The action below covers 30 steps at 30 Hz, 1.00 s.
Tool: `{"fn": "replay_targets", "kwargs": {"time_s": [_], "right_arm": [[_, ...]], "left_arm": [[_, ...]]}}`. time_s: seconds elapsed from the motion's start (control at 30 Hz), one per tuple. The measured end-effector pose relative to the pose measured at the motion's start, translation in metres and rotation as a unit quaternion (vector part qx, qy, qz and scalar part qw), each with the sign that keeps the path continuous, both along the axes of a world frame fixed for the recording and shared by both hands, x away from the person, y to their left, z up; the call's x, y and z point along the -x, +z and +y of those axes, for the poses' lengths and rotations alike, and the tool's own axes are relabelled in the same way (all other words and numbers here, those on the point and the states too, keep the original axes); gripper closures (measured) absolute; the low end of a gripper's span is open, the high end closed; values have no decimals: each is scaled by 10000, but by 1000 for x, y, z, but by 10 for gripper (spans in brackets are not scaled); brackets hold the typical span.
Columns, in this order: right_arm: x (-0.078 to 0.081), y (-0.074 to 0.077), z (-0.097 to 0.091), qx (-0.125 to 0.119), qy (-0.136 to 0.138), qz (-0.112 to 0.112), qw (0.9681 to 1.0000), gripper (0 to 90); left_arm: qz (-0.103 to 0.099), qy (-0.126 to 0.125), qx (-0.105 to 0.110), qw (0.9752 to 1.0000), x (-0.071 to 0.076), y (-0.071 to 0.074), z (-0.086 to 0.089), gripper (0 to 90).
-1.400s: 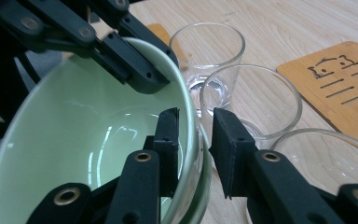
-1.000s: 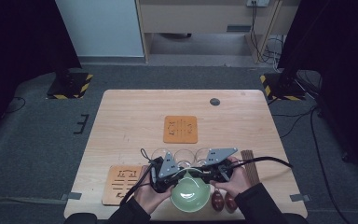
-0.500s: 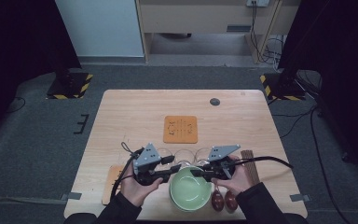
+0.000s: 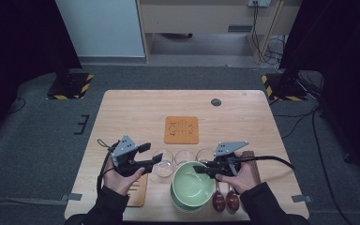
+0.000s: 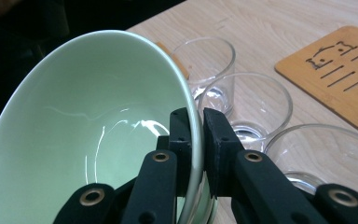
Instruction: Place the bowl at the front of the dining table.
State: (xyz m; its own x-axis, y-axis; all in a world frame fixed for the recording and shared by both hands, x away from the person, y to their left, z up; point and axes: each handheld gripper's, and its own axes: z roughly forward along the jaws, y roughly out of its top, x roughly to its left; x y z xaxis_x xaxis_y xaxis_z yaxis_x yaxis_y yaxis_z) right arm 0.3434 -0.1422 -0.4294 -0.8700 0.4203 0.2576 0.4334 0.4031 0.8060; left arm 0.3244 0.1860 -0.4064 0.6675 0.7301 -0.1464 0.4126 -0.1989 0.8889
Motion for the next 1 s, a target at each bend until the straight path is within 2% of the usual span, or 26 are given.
{"fn": "replay_targets", "kwargs": {"time_s": [0.23,0.47,0.6,0.73,1.0], "right_arm": [[-4,10,-6,-141,-149,98,9997,825],[-9,24,-14,-385,-411,125,9983,825],[-12,32,-21,-478,-571,122,9971,825],[-20,39,-25,-528,-764,85,9956,825],[-42,58,-14,-475,-986,-7,9940,825]], "left_arm": [[143,352,-53,9993,-2,-15,25,275],[454,615,-274,9967,3,-43,52,219],[683,775,-491,9934,4,-58,62,199],[928,740,-801,9897,1,-72,66,199],[1286,727,-1055,9834,-6,-88,72,171]]}}
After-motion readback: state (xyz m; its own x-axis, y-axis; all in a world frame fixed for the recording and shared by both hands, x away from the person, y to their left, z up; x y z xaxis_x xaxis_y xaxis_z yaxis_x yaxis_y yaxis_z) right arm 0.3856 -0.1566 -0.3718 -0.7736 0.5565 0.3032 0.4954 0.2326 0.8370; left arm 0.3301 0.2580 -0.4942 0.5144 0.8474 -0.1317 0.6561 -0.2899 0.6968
